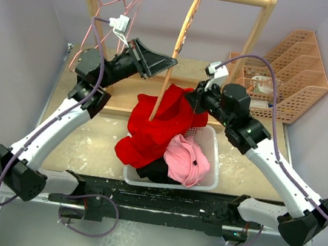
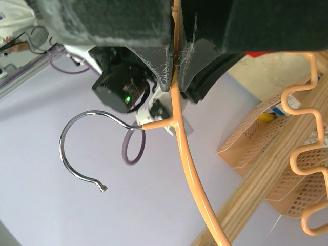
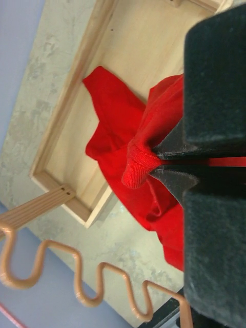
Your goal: Remove the t-shirt from the hanger
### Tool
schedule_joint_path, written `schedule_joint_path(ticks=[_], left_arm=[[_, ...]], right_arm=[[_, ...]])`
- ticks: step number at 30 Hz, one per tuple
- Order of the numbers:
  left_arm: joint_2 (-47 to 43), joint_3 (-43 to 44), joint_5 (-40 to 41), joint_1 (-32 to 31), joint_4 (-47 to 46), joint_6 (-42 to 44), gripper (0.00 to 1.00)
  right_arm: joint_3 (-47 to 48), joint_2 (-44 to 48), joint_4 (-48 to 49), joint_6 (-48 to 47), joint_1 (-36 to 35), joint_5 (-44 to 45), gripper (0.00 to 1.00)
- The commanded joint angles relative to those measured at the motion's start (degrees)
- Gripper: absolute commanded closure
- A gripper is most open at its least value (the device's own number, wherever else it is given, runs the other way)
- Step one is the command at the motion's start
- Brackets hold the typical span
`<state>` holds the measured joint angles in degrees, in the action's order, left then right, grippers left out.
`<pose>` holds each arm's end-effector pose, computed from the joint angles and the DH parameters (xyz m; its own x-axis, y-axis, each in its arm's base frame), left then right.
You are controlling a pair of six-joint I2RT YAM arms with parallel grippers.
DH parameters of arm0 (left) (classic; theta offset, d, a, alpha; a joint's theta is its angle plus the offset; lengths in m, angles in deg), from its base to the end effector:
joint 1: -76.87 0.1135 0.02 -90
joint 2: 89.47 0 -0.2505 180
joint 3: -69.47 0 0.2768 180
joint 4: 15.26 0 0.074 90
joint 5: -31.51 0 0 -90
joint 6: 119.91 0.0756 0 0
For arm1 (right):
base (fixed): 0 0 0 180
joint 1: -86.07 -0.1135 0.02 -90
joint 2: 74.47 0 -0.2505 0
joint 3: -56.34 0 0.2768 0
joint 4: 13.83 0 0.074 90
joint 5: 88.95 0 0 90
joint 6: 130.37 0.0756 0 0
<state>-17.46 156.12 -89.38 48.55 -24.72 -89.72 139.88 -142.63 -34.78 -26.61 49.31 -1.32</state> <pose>0.2784 -0.1941 0.4784 -0.5277 -0.5582 -0.6402 0.7229 0.1007 -0.6836 0.2725 0.2075 0.4049 -0.2256 0.1281 -0.9658 -0.5943 0.7674 0.2406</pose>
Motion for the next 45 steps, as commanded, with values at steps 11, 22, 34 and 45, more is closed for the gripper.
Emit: schedule_joint_path(ticks=[11,22,34,45], left_arm=[[9.16,9.83,10.16,0.95,-9.97,-13.04,1.00],[12.45,18.10,17.52,2.03,-6.67,-10.14,1.00],[18.32,23.71,21.82,5.05,-4.28,-11.50,1.00],[22.12,25.95,24.61,5.53,-0.87,-12.76,1.00]], right_arm=[[-8.52,9.42,2.10,4.03,-0.41,6.13,1.00],[-11.32,10.51,3.47,5.13,-0.41,5.34,1.00],[-14.23,11.82,4.08,5.44,-0.42,5.32,1.00],[-15.50,11.92,4.97,5.73,-0.42,4.62,1.00]])
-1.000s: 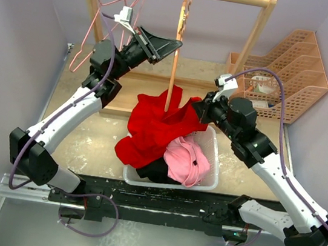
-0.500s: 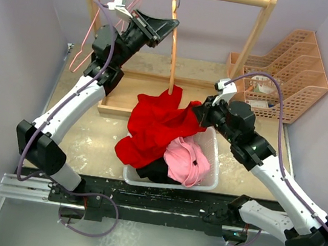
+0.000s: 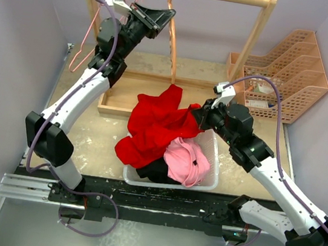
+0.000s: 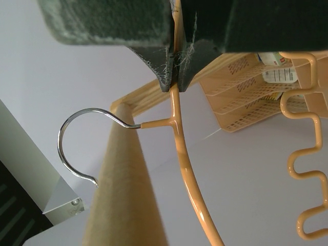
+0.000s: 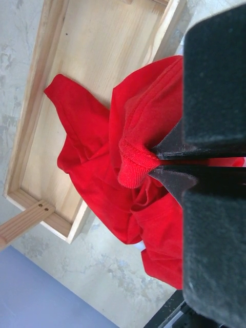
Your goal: Remove the t-shirt from the hanger
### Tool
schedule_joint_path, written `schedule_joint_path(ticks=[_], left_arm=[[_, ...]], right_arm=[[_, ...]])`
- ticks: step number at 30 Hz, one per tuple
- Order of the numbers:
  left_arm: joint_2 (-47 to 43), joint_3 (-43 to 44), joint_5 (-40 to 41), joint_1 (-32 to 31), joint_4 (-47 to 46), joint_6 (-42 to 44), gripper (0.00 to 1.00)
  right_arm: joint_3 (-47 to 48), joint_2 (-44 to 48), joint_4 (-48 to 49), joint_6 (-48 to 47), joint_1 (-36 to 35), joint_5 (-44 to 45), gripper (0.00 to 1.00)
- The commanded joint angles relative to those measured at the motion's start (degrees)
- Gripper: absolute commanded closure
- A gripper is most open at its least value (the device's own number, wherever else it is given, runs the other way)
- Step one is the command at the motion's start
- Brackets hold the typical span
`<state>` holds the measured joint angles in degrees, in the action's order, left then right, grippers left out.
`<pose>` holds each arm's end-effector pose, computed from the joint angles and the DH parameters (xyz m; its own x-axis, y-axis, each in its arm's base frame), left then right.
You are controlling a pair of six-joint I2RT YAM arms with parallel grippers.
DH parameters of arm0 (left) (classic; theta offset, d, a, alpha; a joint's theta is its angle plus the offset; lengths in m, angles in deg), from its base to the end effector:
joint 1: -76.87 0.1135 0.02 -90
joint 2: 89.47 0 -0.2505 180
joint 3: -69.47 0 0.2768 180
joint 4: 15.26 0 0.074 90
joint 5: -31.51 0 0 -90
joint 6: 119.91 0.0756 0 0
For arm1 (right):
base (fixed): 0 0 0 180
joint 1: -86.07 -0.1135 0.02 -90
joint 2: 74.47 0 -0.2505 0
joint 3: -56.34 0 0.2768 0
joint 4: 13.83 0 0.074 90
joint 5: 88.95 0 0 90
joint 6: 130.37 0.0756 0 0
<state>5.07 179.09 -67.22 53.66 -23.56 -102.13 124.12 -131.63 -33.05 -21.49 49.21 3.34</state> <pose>0.4032 -0.1854 0.4942 -0.3815 -0.8605 -0.3376 0.5053 0.1117 -0.8557 0.2451 0.1800 0.3526 -0.2969 0.1815 -0.9375 -0.4985 0.8079 0.3143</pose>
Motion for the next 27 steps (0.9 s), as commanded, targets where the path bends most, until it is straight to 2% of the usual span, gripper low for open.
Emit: schedule_joint_path(ticks=[1,9,11,15,18,21,22,23,27], left_arm=[[-0.43,2.77,3.08,0.50,-1.59,-0.06,0.98],[-0.90,1.40,5.35,1.66,0.56,1.18,0.91],[-1.53,-0.48,6.18,1.71,0.43,1.21,0.85],[-3.06,-3.35,6.26,1.76,-0.58,0.89,0.58],[-4.32,-5.12,5.93,1.69,-0.95,0.29,0.32],[-6.39,-6.97,5.58,1.71,-1.44,0.51,0.18],[-7.06,-7.51,5.24,1.73,-1.53,0.75,0.03],[-7.74,-8.07,4.72,1.73,-1.65,0.99,0.00],[-10.69,-9.80,2.86,1.75,-1.69,2.59,0.01]], right_arm=[[0.20,0.84,3.33,0.76,-0.26,-0.27,1.00],[-0.60,0.85,3.77,1.34,-0.24,-1.17,1.00],[-0.53,1.04,3.61,1.28,-0.25,-0.93,1.00],[0.03,1.47,2.96,1.10,-0.29,-0.22,1.00],[0.84,1.83,2.46,0.74,-0.29,0.53,1.00],[1.89,2.19,1.73,0.27,-0.24,1.25,1.00],[1.94,2.33,1.47,0.16,-0.31,1.50,1.00],[2.91,2.54,1.24,-0.03,-0.29,1.76,1.00],[5.73,3.21,0.49,-0.83,-0.30,3.18,1.00]])
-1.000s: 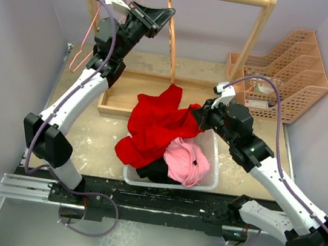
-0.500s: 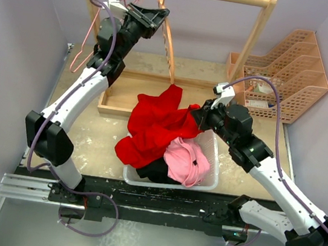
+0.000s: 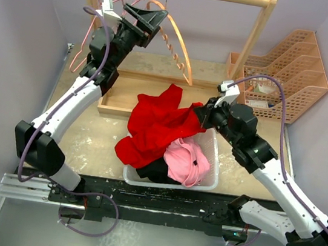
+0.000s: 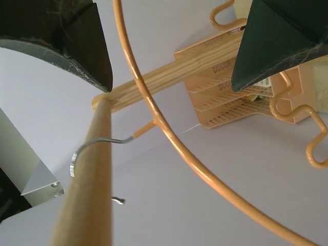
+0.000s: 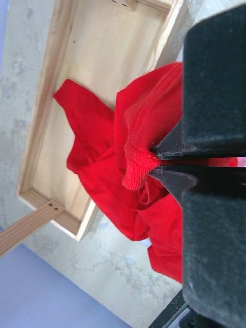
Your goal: Remove the t-shirt from the hanger
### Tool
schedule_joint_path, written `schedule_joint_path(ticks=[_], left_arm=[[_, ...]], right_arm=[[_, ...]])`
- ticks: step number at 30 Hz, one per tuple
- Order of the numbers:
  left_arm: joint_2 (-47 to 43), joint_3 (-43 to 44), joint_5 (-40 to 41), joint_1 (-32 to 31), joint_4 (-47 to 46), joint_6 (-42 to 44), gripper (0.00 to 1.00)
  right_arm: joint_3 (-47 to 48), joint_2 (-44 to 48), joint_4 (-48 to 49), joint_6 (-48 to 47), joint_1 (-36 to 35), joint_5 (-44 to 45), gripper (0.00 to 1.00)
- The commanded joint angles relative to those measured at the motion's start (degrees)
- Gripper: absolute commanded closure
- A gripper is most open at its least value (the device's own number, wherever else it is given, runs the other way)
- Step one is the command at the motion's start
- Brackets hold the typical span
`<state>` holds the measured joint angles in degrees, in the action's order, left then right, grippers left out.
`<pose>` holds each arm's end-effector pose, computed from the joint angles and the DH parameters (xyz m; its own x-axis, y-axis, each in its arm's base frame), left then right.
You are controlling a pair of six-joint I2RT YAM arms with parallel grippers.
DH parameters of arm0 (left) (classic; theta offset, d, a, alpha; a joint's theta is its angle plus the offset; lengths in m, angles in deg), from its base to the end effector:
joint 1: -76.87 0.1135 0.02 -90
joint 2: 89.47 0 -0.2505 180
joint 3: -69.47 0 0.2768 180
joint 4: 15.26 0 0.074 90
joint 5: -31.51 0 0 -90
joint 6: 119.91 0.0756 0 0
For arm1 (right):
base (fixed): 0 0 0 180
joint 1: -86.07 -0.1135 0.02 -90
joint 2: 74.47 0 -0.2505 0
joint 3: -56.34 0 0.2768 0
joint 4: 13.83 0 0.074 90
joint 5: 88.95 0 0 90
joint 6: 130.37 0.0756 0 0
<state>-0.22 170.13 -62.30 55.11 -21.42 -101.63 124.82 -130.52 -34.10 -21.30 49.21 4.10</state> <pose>0.3980 -0.1643 0.4638 -0.3192 -0.8927 -0.3181 0.4007 0.1770 -0.8989 0.2413 0.1758 0.3605 -0.2851 0.1940 -0.9387 -0.4906 0.8117 0.3168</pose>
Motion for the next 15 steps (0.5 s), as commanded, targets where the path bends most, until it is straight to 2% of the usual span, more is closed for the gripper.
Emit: schedule_joint_path(ticks=[1,8,15], left_arm=[[-6.03,-1.00,-2.80,0.20,-3.82,2.75,0.01],[-9.02,-1.29,-10.35,0.14,-3.28,5.99,0.01],[-13.02,-0.64,-15.70,0.21,1.68,11.22,0.01]], right_arm=[[5.68,2.19,1.39,-1.27,-0.27,2.81,1.00],[13.25,2.09,-0.58,-4.45,-0.31,5.95,1.00],[26.66,0.79,-3.14,-8.00,-0.25,5.96,1.00]])
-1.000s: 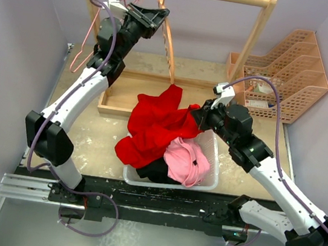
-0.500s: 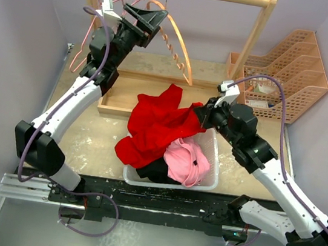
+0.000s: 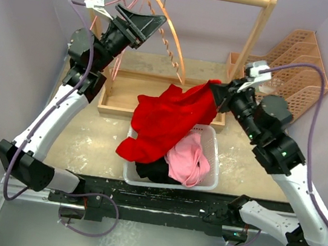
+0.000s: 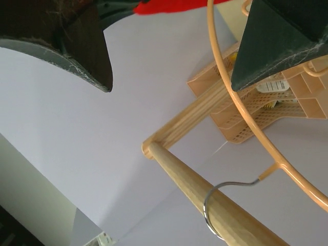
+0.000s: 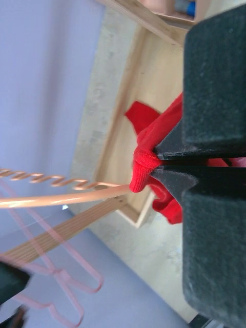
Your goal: Remove the t-shirt from the hanger
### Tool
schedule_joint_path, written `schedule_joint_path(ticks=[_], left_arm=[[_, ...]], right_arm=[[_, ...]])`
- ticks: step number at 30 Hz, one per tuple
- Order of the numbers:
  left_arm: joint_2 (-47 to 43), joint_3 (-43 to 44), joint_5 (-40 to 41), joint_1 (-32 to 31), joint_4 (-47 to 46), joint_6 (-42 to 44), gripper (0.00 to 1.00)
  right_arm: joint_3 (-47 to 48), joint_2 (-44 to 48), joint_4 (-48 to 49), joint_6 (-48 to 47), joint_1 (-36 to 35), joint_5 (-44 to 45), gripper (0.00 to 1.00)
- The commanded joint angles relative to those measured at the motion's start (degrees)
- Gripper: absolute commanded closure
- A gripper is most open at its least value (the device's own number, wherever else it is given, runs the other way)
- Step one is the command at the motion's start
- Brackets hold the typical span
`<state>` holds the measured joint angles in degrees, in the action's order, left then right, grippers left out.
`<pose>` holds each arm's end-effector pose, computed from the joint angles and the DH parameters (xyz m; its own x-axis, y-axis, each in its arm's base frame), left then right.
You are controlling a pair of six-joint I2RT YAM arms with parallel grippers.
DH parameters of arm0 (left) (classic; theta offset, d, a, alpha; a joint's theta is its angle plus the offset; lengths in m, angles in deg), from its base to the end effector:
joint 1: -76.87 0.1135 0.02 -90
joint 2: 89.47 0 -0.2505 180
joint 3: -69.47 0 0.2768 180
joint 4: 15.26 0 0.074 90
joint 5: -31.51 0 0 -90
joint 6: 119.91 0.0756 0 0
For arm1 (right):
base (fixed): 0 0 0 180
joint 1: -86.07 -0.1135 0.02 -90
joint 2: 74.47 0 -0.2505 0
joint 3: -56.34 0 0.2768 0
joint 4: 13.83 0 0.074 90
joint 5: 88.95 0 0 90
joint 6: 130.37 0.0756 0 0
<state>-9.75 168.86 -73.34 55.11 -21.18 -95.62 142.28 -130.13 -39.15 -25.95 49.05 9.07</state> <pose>0.3351 -0.1546 0.5167 -0.3573 -0.8060 -0.4719 0.6014 0.1881 -0.7765 0.2188 0.1518 0.4728 -0.0540 0.2681 -0.9619 -0.4871 0.8338 0.2598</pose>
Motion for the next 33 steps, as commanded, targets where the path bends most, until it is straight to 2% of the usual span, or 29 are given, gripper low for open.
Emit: schedule_joint_path(ticks=[1,9,24,28,33], left_arm=[[-4.05,1.19,-5.06,0.22,3.17,6.47,0.01],[-8.37,1.64,-10.81,0.11,8.71,16.09,0.01],[-16.24,-2.58,-13.28,0.22,12.22,27.84,0.01],[-18.72,-4.14,-11.92,0.16,13.10,30.62,0.01],[-21.11,-4.96,-9.49,0.19,16.30,34.34,0.01]], right_arm=[[11.05,0.18,1.87,-3.79,-0.19,0.60,1.00],[26.73,-3.70,1.82,-7.24,-0.15,-0.80,1.00],[49.52,-14.73,1.80,-2.90,-0.12,-14.03,1.00],[53.27,-17.56,1.80,0.12,-0.14,-17.85,1.00],[51.36,-18.05,2.12,3.20,-0.12,-21.23,1.00]])
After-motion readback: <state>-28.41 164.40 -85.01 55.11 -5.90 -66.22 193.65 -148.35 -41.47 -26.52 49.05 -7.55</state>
